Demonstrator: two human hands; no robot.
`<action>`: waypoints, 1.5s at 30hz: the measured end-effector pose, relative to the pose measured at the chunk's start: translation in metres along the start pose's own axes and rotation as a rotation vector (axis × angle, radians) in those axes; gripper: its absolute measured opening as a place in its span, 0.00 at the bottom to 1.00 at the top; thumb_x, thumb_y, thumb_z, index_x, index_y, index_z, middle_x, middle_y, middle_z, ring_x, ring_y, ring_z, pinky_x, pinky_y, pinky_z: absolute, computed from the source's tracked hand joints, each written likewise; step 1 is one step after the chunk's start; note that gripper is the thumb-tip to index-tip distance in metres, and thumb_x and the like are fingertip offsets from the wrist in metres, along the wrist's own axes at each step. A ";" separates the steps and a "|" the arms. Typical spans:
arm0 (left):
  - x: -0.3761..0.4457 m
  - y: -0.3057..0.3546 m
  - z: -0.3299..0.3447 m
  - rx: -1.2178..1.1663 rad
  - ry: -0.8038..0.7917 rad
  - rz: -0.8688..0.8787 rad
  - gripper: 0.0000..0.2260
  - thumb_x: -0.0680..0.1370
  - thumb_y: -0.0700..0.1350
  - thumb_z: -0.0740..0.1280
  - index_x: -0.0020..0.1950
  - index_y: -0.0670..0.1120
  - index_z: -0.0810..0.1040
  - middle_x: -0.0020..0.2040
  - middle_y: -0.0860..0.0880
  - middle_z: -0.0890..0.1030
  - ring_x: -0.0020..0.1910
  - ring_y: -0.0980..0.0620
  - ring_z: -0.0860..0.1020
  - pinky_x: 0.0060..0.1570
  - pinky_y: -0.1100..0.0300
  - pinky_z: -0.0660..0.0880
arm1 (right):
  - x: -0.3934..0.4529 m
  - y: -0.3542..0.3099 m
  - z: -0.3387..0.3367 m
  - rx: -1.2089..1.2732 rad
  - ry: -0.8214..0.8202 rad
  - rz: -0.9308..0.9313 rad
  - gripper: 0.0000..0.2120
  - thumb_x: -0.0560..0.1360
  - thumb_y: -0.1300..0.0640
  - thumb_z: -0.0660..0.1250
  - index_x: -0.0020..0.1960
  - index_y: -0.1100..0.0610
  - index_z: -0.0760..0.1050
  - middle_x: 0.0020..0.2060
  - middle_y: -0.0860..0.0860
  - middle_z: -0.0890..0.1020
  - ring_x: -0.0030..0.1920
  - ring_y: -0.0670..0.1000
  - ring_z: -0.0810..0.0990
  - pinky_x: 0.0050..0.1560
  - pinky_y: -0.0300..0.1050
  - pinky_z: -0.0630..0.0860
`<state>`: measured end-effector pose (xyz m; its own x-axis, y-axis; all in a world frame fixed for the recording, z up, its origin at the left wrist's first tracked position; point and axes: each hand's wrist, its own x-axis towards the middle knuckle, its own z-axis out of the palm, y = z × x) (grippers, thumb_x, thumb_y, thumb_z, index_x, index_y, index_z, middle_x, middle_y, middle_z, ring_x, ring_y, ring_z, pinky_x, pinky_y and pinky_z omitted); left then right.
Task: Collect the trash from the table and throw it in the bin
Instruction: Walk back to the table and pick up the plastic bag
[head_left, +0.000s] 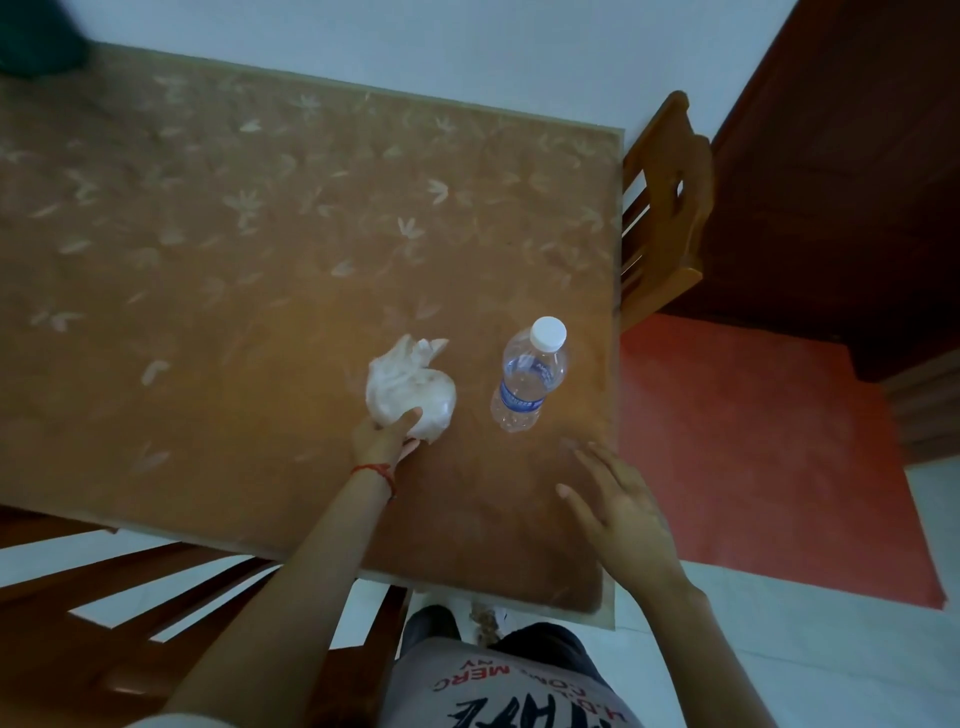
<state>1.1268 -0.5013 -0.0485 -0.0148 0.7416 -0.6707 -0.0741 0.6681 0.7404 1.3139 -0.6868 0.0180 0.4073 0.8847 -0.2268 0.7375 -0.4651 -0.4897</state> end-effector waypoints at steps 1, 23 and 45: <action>0.004 -0.002 -0.001 -0.026 -0.002 0.025 0.13 0.69 0.35 0.72 0.51 0.43 0.76 0.53 0.43 0.77 0.47 0.48 0.78 0.42 0.54 0.81 | 0.001 0.000 0.000 0.016 -0.001 0.005 0.24 0.77 0.43 0.58 0.71 0.48 0.63 0.72 0.47 0.64 0.71 0.48 0.60 0.69 0.46 0.60; -0.014 -0.005 -0.020 -0.041 0.066 0.139 0.07 0.69 0.32 0.70 0.34 0.40 0.75 0.38 0.47 0.78 0.37 0.52 0.78 0.26 0.67 0.78 | 0.030 -0.002 0.002 0.195 0.090 -0.075 0.27 0.74 0.42 0.63 0.69 0.50 0.64 0.68 0.50 0.70 0.68 0.49 0.67 0.65 0.44 0.63; -0.034 -0.001 -0.037 -0.001 0.127 0.204 0.15 0.68 0.33 0.71 0.24 0.44 0.73 0.30 0.48 0.78 0.27 0.56 0.79 0.33 0.61 0.80 | 0.100 -0.045 0.004 0.653 0.155 0.028 0.30 0.58 0.41 0.73 0.58 0.40 0.67 0.48 0.35 0.78 0.47 0.32 0.76 0.41 0.34 0.72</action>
<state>1.0909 -0.5296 -0.0282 -0.1551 0.8476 -0.5075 -0.0575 0.5051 0.8611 1.3191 -0.5775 0.0140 0.5300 0.8351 -0.1469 0.2678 -0.3293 -0.9054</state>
